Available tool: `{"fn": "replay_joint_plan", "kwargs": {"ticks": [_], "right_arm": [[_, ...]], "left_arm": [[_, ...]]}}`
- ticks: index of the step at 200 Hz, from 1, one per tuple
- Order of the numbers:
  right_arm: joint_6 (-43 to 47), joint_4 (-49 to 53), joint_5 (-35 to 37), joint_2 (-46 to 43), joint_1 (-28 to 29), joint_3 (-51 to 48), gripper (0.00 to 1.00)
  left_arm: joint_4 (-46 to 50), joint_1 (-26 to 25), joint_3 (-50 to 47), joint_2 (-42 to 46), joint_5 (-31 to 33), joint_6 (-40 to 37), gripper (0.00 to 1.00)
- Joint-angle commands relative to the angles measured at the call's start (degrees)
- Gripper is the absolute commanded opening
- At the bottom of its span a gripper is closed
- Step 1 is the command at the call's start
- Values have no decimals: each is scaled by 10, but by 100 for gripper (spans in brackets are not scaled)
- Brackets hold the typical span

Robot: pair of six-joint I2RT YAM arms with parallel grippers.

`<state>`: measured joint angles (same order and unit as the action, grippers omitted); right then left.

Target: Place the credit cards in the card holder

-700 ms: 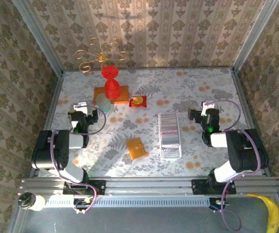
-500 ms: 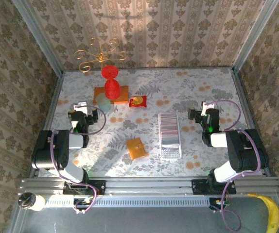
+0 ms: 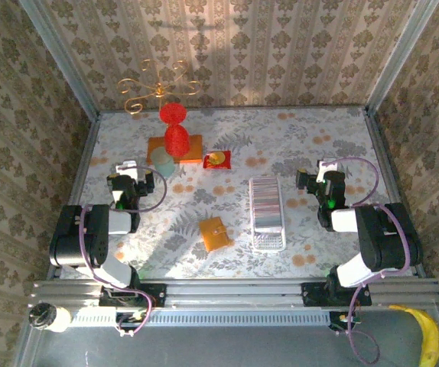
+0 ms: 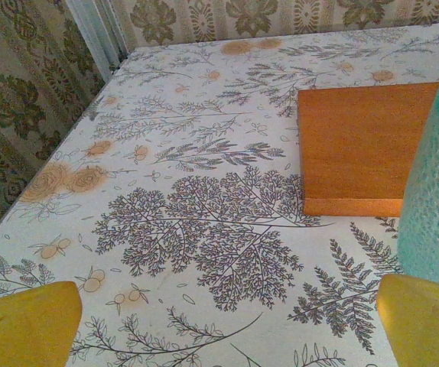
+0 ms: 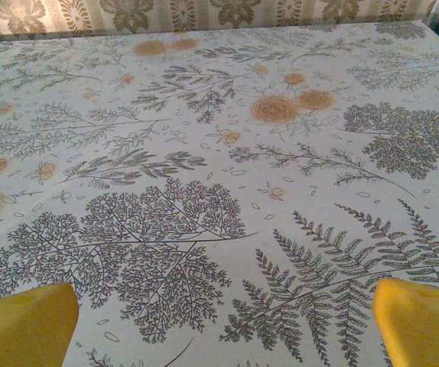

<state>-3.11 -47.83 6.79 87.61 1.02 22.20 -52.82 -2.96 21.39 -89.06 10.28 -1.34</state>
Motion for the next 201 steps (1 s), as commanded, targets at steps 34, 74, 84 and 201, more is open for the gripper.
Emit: {"fn": "replay_joint_plan", "kwargs": {"ticks": [34,74,84,201], "right_arm": [[12,9,-12,-14,4,16,100],[-9,138,-11,-181,8,-2,100],[-32,250,-4,-243,8,25,100],[-288,611,-10,-506,-2,72,100]], "left_arm": [[-17,-1,0,3,-25,-22,100],[59,-32,-16,115,4,-40,100],[123,-37,-10,169,17,-24,100],[602,41,-1,528,-130,400,100]]}}
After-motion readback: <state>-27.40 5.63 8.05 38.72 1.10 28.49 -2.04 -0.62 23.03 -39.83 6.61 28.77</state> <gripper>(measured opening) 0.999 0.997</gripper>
